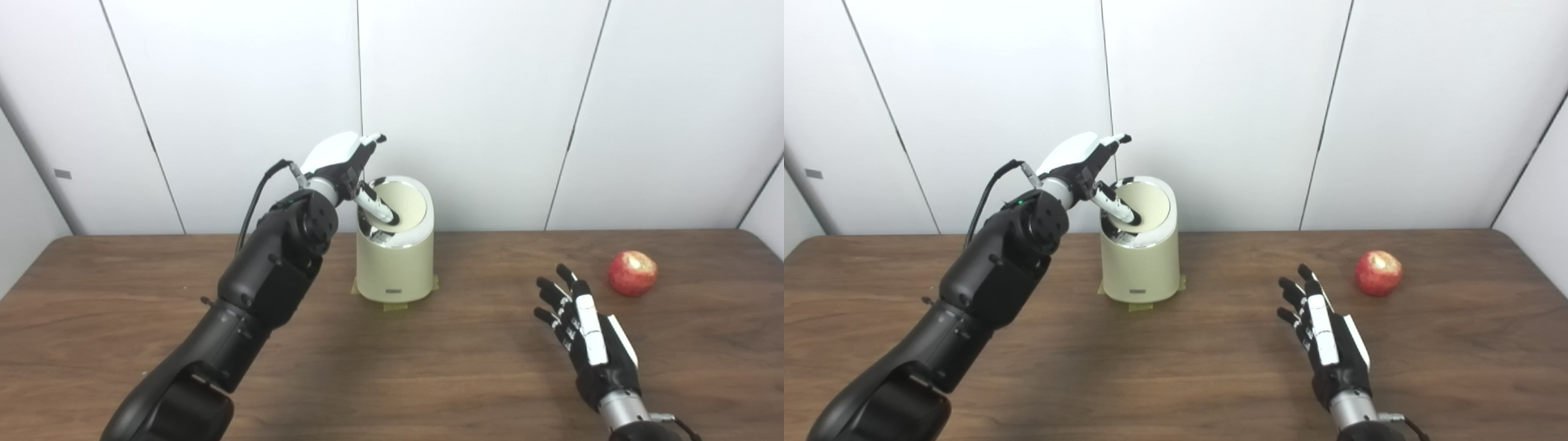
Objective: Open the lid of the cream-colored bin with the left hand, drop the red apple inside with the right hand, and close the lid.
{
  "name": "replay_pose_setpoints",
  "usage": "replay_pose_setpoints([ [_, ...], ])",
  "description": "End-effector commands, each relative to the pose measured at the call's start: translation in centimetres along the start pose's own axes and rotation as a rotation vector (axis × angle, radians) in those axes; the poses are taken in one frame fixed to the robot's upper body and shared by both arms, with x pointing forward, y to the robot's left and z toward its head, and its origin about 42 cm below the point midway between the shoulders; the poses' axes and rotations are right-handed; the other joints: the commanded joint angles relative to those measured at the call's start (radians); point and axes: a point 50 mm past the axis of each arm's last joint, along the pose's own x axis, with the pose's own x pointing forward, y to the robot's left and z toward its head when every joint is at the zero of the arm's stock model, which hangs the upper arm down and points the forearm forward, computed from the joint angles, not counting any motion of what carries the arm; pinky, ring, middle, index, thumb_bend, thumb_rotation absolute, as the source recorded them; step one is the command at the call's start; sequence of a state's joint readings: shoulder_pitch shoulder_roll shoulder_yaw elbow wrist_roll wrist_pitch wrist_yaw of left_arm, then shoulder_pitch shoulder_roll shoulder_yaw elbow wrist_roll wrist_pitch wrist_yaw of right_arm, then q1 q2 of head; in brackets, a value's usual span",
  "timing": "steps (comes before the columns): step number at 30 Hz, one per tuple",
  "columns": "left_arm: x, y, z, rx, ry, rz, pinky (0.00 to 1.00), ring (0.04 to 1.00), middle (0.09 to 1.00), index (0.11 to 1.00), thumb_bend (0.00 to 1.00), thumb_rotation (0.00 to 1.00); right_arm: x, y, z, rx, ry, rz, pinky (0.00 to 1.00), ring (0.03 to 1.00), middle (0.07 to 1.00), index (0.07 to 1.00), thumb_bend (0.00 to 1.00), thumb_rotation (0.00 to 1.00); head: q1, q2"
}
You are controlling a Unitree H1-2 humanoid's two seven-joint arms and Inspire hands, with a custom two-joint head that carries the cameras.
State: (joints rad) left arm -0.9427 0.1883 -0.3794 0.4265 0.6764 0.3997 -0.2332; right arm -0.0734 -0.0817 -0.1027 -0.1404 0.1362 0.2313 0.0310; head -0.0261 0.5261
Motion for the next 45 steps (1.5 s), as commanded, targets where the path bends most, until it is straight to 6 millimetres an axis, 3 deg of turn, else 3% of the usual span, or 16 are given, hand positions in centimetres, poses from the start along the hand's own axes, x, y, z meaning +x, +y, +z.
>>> replay_pose_setpoints([
  [1,0.4,2.6,1.4,0.055,-0.06,0.096,1.0,1.0,0.991,0.986,0.87,0.09,0.8,0.3,2.3,0.001,-0.092,0.012,0.87,0.934,0.891,0.971,0.57,0.96,-0.001,0.002],
  [14,0.2,2.4,1.4,0.131,-0.087,0.107,1.0,0.997,0.99,0.998,0.87,0.08,0.8,0.5,2.8,0.006,-0.101,0.003,0.86,0.932,0.886,0.99,0.6,0.89,-0.005,0.024],
  [24,0.2,1.5,1.9,0.331,-0.125,0.045,1.0,0.994,0.996,1.0,0.94,0.02,0.9,0.4,2.7,0.005,-0.098,0.002,0.87,0.931,0.888,1.0,0.61,0.88,-0.005,0.031],
  [33,0.0,1.4,1.9,0.383,-0.115,0.026,1.0,0.992,0.983,0.996,0.96,0.0,0.9,0.3,2.7,-0.001,-0.097,0.004,0.86,0.928,0.887,0.997,0.61,0.89,-0.002,0.034],
  [36,-0.1,2.2,1.9,0.283,-0.11,0.032,1.0,0.992,0.99,0.994,0.92,0.04,0.9,0.2,2.7,0.004,-0.096,0.002,0.87,0.929,0.887,1.0,0.6,0.89,0.0,0.034],
  [38,-0.2,3.0,1.9,0.104,-0.094,0.011,1.0,0.997,0.996,0.986,0.86,0.08,1.0,0.2,2.7,0.001,-0.098,0.002,0.87,0.928,0.886,0.999,0.6,0.89,-0.001,0.034],
  [41,-0.5,4.2,1.6,-0.252,-0.078,-0.011,0.81,0.921,0.973,0.966,0.72,0.14,0.9,0.1,2.8,-0.011,-0.106,0.004,0.87,0.927,0.888,1.0,0.6,0.91,-0.002,0.038],
  [44,-1.0,5.4,0.7,-0.497,-0.102,0.014,0.86,0.904,0.93,0.947,0.61,0.23,1.0,-0.1,2.7,-0.009,-0.11,0.01,0.88,0.938,0.896,1.0,0.61,0.91,0.001,0.039],
  [45,-1.3,5.8,0.4,-0.559,-0.122,0.032,0.9,0.918,0.926,0.947,0.56,0.31,1.0,-0.2,2.6,-0.009,-0.11,0.011,0.88,0.937,0.895,1.0,0.62,0.9,0.0,0.04],
])
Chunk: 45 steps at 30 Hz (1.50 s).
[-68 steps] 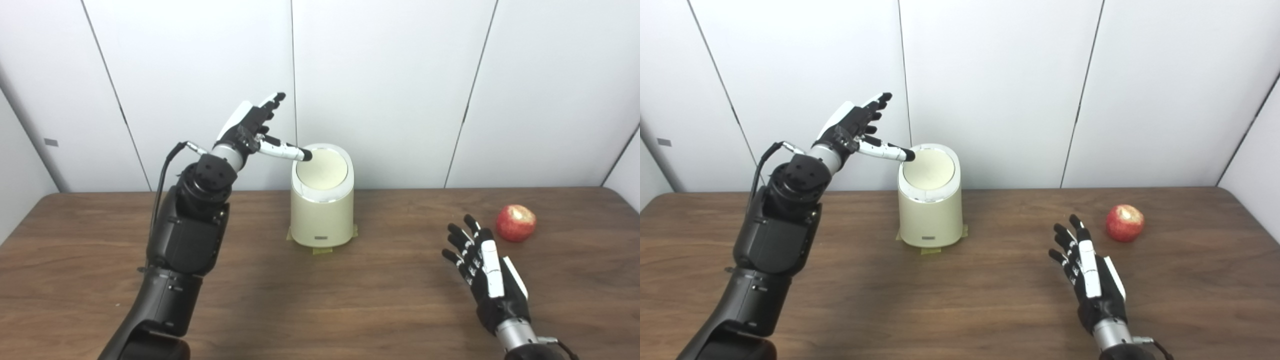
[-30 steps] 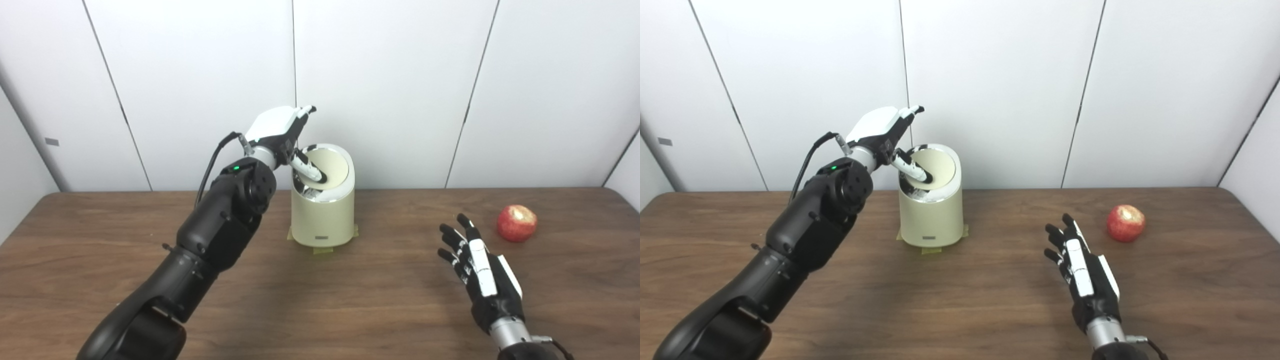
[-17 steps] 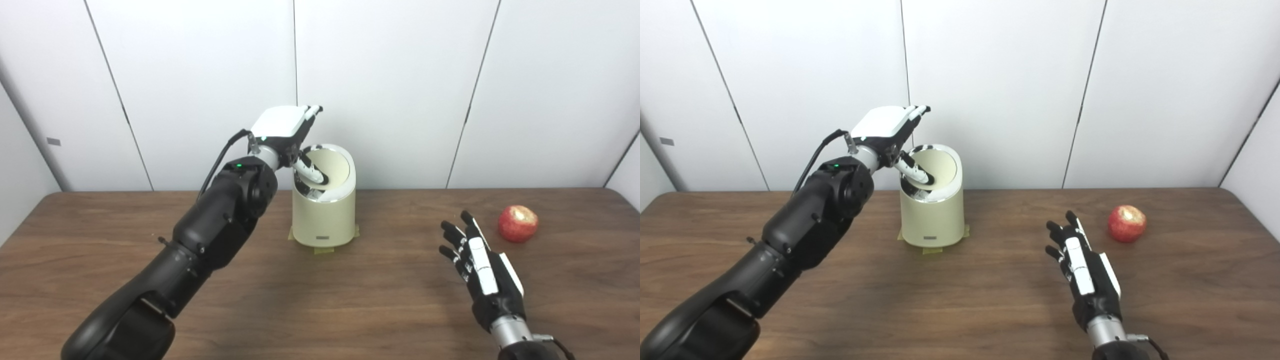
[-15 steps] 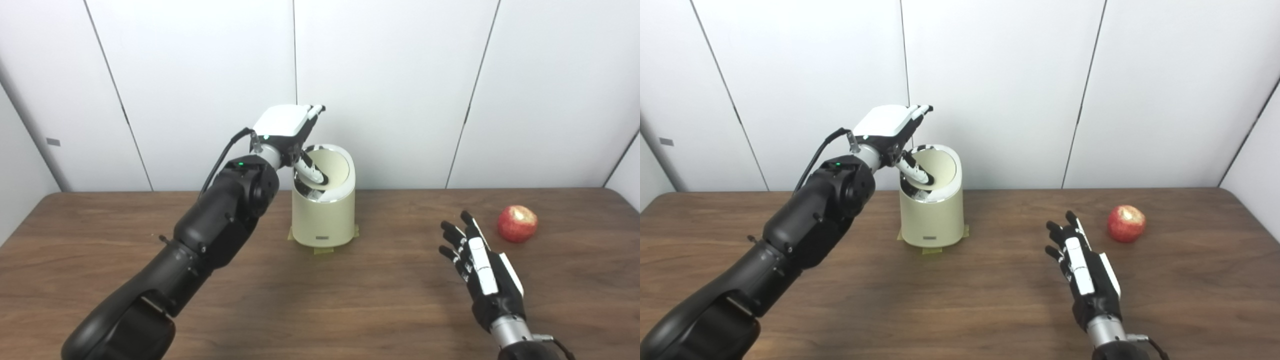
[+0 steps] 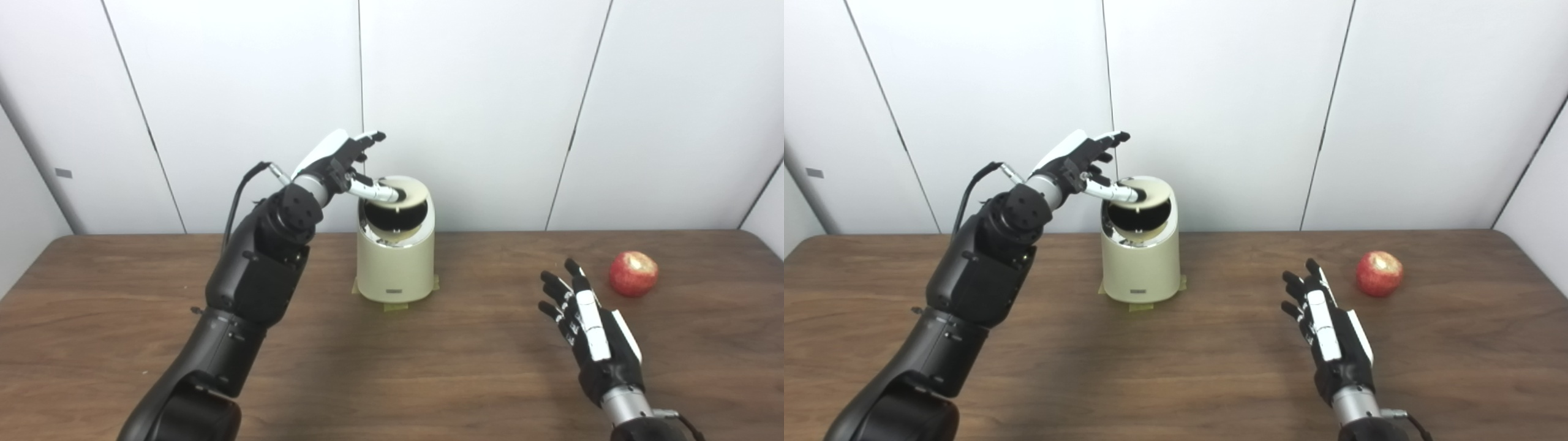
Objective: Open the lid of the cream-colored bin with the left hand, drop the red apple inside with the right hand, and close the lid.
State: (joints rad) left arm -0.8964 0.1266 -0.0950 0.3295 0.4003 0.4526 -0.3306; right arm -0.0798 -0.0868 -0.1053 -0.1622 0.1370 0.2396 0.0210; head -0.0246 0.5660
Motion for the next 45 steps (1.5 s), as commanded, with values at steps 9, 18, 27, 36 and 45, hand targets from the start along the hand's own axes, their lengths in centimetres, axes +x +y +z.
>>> replay_pose_setpoints([
  [9,-3.3,3.1,1.3,-0.325,-0.196,0.17,0.85,0.931,0.949,0.983,0.5,0.31,1.2,-0.5,1.7,-0.028,-0.092,0.014,0.84,0.921,0.891,1.0,0.6,0.91,-0.001,0.0],
  [18,-7.3,1.7,-4.6,-0.416,-0.137,0.271,0.89,0.939,0.949,0.992,0.5,0.36,1.3,-0.6,1.8,-0.012,-0.099,0.015,0.85,0.927,0.893,1.0,0.63,0.9,0.002,0.003],
  [27,-12.5,-0.8,-10.2,-0.438,-0.073,0.283,0.94,0.945,0.971,1.0,0.43,0.63,1.5,-1.6,1.9,0.024,-0.123,0.008,0.91,0.962,0.93,1.0,0.57,0.92,-0.015,0.002],
  [36,-16.0,-2.8,-12.1,-0.464,-0.06,0.264,0.93,0.967,0.988,1.0,0.41,0.85,1.3,-2.1,2.4,-0.053,-0.122,0.004,0.88,0.955,0.945,1.0,0.65,0.69,-0.078,0.005],
  [45,-17.2,-3.5,-12.9,-0.521,-0.032,0.247,0.98,0.993,1.0,1.0,0.44,0.9,0.4,-3.4,5.9,-0.309,-0.112,-0.146,0.76,0.886,0.904,0.964,0.71,0.22,-0.143,0.014],
])
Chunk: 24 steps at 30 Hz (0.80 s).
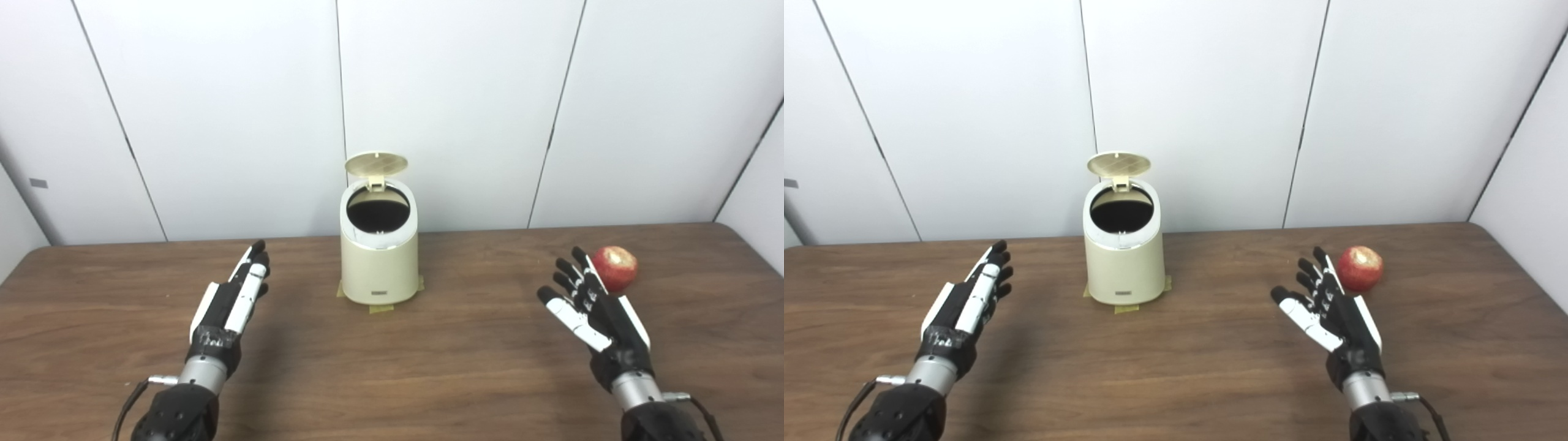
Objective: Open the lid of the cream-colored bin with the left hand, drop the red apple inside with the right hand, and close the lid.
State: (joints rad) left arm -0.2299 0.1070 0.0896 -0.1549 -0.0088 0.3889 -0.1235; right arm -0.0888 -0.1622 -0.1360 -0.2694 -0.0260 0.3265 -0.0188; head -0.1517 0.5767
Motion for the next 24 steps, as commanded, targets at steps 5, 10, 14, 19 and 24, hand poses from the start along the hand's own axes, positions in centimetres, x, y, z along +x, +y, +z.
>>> replay_pose_setpoints([
  [5,0.5,0.7,2.1,-0.018,-0.079,-0.018,1.0,1.0,1.0,1.0,0.44,0.91,0.8,-2.1,3.5,-0.256,-0.064,-0.136,0.87,0.878,0.885,0.925,0.74,0.14,-0.111,0.005],
  [10,0.7,1.9,2.1,-0.061,-0.089,-0.015,1.0,1.0,1.0,1.0,0.49,0.91,1.3,-2.5,4.1,-0.509,-0.054,-0.21,0.79,0.881,0.903,0.918,0.77,0.12,-0.181,0.001],
  [14,1.0,2.7,2.1,-0.074,-0.102,-0.023,1.0,1.0,1.0,1.0,0.5,0.9,2.2,-3.0,4.5,-0.581,-0.05,-0.235,0.79,0.891,0.914,0.934,0.8,0.11,-0.214,-0.001],
  [19,0.8,3.5,2.2,-0.066,-0.106,-0.029,1.0,1.0,1.0,1.0,0.46,0.91,3.6,-3.9,5.2,-0.66,-0.058,-0.24,0.76,0.894,0.921,0.953,0.85,0.11,-0.243,0.004],
  [24,0.4,3.7,2.5,-0.083,-0.117,-0.014,1.0,1.0,1.0,1.0,0.49,0.87,5.7,-5.1,6.1,-0.768,-0.057,-0.227,0.81,0.947,0.956,0.961,0.88,0.06,-0.267,0.007],
])
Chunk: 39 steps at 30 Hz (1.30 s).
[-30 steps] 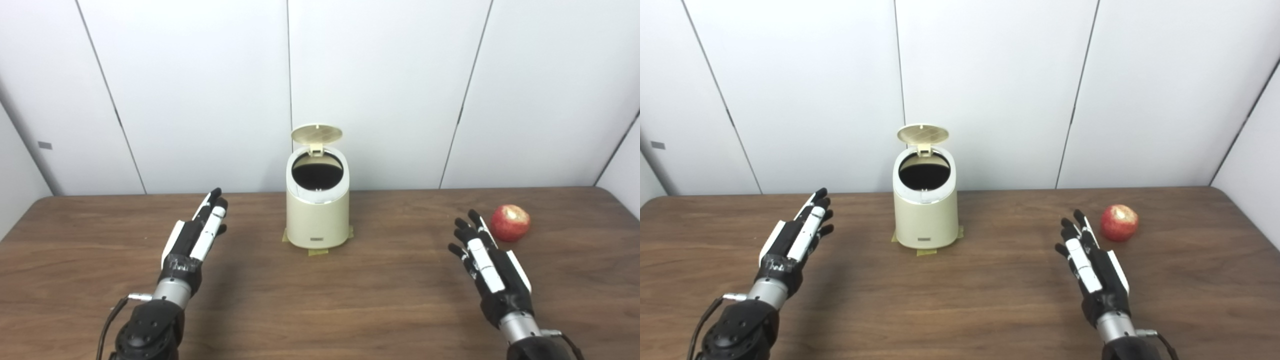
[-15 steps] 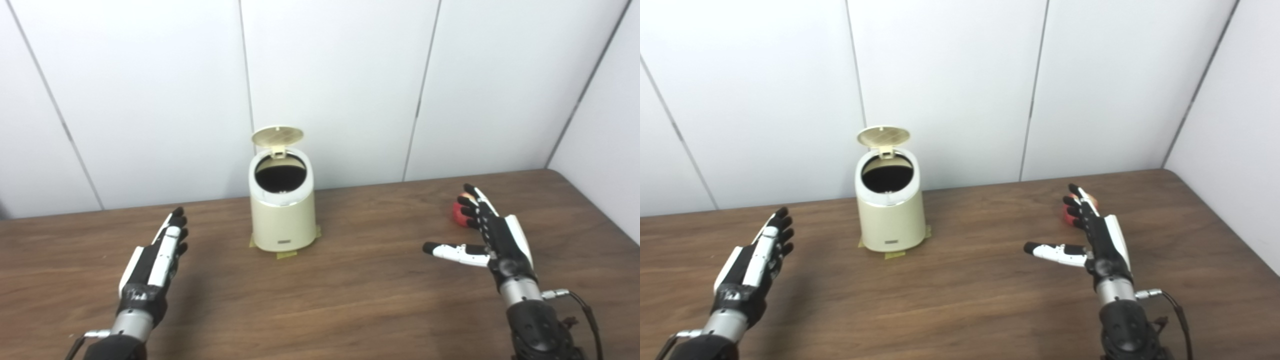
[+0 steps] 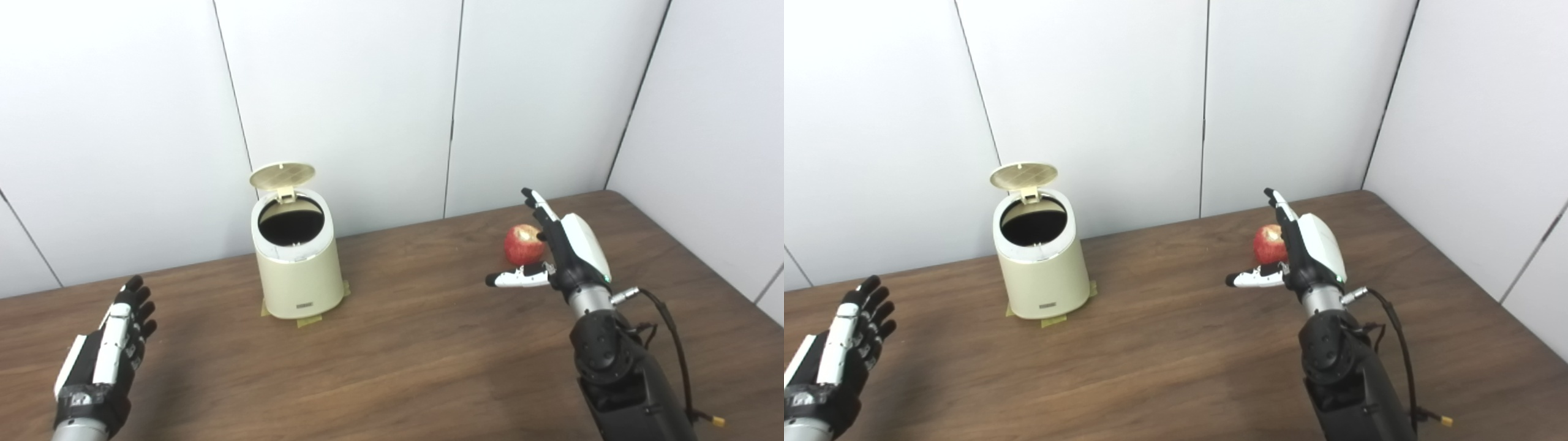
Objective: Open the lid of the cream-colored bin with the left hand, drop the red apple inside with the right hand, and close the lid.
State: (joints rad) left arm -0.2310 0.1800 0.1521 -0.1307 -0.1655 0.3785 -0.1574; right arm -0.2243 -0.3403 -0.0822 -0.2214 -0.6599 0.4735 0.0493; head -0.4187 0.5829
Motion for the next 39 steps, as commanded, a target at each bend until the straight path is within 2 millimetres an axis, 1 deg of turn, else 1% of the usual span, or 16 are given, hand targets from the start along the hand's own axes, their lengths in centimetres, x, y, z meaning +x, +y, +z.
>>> replay_pose_setpoints([
  [1,0.6,-0.1,2.6,-0.002,-0.114,-0.001,1.0,1.0,1.0,1.0,0.47,0.85,1.9,-2.2,1.6,-0.043,-0.054,-0.056,0.82,0.949,0.955,0.964,0.88,0.07,-0.003,0.002],
  [3,0.5,-0.1,2.8,-0.001,-0.131,0.005,1.0,1.0,1.0,1.0,0.47,0.84,3.0,-2.5,1.5,-0.082,-0.047,-0.038,0.83,0.95,0.955,0.97,0.88,0.09,-0.01,0.005],
  [6,0.4,0.0,2.9,-0.001,-0.143,0.006,1.0,1.0,1.0,1.0,0.46,0.86,4.4,-3.1,1.6,-0.146,-0.028,-0.01,0.78,0.958,0.963,0.985,0.86,0.14,-0.014,0.004],
  [9,0.1,0.1,2.9,-0.011,-0.148,0.008,1.0,1.0,1.0,1.0,0.47,0.83,5.9,-3.4,1.4,-0.195,0.007,0.007,0.75,0.964,0.974,0.982,0.87,0.18,-0.019,0.005],
  [15,-0.4,0.3,3.3,-0.009,-0.184,0.009,1.0,1.0,1.0,1.0,0.47,0.77,8.6,-3.8,0.9,-0.28,0.073,0.093,0.77,0.995,0.999,0.972,0.89,0.17,-0.026,0.012],
  [20,-0.3,0.8,3.4,0.007,-0.187,0.022,1.0,1.0,1.0,1.0,0.51,0.79,10.5,-3.5,0.9,-0.405,0.101,0.181,0.75,0.99,1.0,0.969,0.89,0.18,-0.036,0.017],
  [21,-0.3,0.8,3.5,0.006,-0.187,0.023,1.0,1.0,1.0,1.0,0.5,0.77,10.9,-3.4,0.9,-0.425,0.105,0.196,0.74,0.977,0.999,0.969,0.88,0.17,-0.038,0.017],
  [23,-0.4,0.8,3.6,0.003,-0.185,0.028,1.0,1.0,1.0,1.0,0.47,0.76,11.5,-3.2,0.9,-0.455,0.113,0.218,0.73,0.96,0.989,0.962,0.89,0.16,-0.041,0.018],
  [24,-0.5,0.6,3.7,-0.001,-0.179,0.039,1.0,1.0,1.0,1.0,0.47,0.75,11.7,-3.1,0.9,-0.468,0.119,0.232,0.73,0.958,0.988,0.961,0.89,0.16,-0.041,0.018],
  [26,-0.7,0.5,4.0,0.0,-0.174,0.051,1.0,0.991,0.985,1.0,0.4,0.69,12.4,-3.0,0.7,-0.507,0.134,0.265,0.75,0.962,0.985,0.965,0.88,0.16,-0.04,0.019],
  [29,-0.9,0.4,4.4,0.013,-0.166,0.054,1.0,0.991,0.977,1.0,0.34,0.65,13.2,-2.7,0.4,-0.559,0.145,0.303,0.8,0.962,0.975,0.959,0.89,0.15,-0.043,0.021],
  [31,-1.1,0.2,4.4,0.018,-0.159,0.051,1.0,0.991,0.977,1.0,0.3,0.64,13.5,-2.6,0.3,-0.57,0.144,0.314,0.81,0.957,0.966,0.954,0.9,0.15,-0.044,0.022],
  [32,-1.1,0.2,4.4,0.022,-0.154,0.049,1.0,0.992,0.979,1.0,0.29,0.64,13.6,-2.6,0.3,-0.577,0.147,0.319,0.8,0.949,0.958,0.952,0.91,0.15,-0.045,0.024],
  [34,-1.3,0.0,4.3,0.027,-0.146,0.049,1.0,0.998,0.981,1.0,0.27,0.65,13.8,-2.4,0.1,-0.596,0.148,0.331,0.76,0.936,0.952,0.955,0.91,0.17,-0.044,0.024],
  [36,-1.4,-0.3,4.3,0.005,-0.142,0.044,1.0,1.0,0.984,1.0,0.26,0.65,13.9,-2.3,-0.3,-0.606,0.141,0.332,0.75,0.929,0.948,0.954,0.91,0.17,-0.037,0.028],
  [39,-1.6,-0.6,4.4,-0.033,-0.134,0.039,1.0,0.997,0.999,1.0,0.28,0.6,13.9,-2.1,-1.0,-0.594,0.125,0.327,0.75,0.915,0.936,0.941,0.9,0.18,-0.036,0.031],
])
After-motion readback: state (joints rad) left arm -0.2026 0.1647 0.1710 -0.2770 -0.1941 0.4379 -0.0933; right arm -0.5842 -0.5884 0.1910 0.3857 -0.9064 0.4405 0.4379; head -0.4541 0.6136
